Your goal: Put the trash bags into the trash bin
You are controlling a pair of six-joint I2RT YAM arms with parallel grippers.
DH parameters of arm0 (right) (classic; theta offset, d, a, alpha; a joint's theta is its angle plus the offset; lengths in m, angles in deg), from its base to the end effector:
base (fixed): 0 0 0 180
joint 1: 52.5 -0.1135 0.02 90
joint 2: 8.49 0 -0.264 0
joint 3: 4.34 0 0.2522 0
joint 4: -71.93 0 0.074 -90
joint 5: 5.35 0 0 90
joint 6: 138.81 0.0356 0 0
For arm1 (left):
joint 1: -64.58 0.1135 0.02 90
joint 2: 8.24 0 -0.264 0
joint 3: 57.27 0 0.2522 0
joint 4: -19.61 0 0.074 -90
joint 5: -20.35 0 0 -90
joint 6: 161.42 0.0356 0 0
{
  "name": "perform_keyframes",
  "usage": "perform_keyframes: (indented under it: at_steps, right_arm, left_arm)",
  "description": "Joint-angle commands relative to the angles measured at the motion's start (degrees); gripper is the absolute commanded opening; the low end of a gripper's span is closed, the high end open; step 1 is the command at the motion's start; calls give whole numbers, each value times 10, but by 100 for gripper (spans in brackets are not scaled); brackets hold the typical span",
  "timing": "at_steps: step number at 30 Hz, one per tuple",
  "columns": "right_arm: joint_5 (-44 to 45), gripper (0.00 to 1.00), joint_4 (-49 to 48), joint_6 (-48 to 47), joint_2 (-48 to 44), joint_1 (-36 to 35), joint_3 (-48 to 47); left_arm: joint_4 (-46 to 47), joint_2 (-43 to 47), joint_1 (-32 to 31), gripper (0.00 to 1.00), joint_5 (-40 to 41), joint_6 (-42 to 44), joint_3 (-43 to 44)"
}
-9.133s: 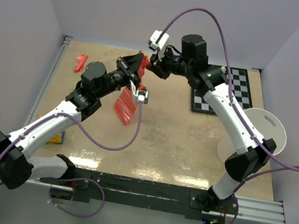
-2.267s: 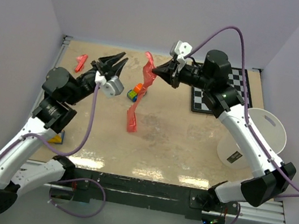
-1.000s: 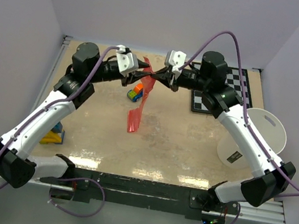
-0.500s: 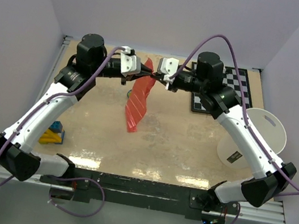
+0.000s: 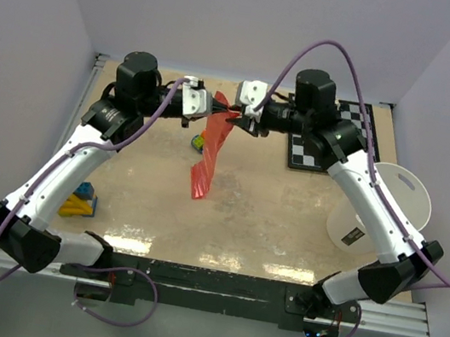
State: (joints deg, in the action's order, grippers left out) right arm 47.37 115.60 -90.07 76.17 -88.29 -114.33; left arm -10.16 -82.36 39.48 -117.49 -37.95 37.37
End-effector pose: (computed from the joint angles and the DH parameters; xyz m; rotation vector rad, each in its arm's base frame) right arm 0.2474 0.2049 0.4521 -1.4689 1.1389 0.5462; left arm 0.2429 -0.1429 0.4401 1.3137 1.1043 -0.6107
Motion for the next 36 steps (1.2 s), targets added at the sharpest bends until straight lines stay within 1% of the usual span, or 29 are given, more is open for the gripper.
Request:
perform_keyframes:
  at_steps: [1,2,4,6,9,10,13,19,26,28,30,33,36]
  right_arm:
    - [-124,36,53,62,29,81,-120]
    - [-144,37,57,78,43,100,-142]
    - [-165,38,57,92,63,114,-169]
    - [-172,40,36,99,71,114,-156]
    - [-175,43,-26,124,60,103,-113]
    - [-167,44,-31,113,58,93,-107]
    - [-145,45,-12,66,60,66,-104]
    - [-145,46,18,41,69,33,-107]
    - [-127,45,35,24,76,30,-107]
    - [-129,45,35,35,78,31,-112]
    - [-138,45,17,74,80,48,-126]
    - [-186,46,-17,146,88,88,-156]
    - [-216,46,-3,162,108,99,-195]
  left_arm:
    - [-31,17,4,0,4,61,-5]
    - [-31,21,4,0,4,65,-7]
    - [-31,24,4,0,0,70,-11]
    - [-31,27,4,0,-2,74,-13]
    - [-17,28,4,0,-2,63,-13]
    - [-13,28,4,0,-1,61,-13]
    - [-3,30,4,0,5,56,-15]
    - [20,31,4,0,17,50,-20]
    - [47,36,4,0,30,34,-26]
    - [45,38,4,0,33,40,-27]
    - [31,42,4,0,36,56,-28]
    - [10,47,4,0,36,81,-29]
    - [1,50,4,0,36,96,-34]
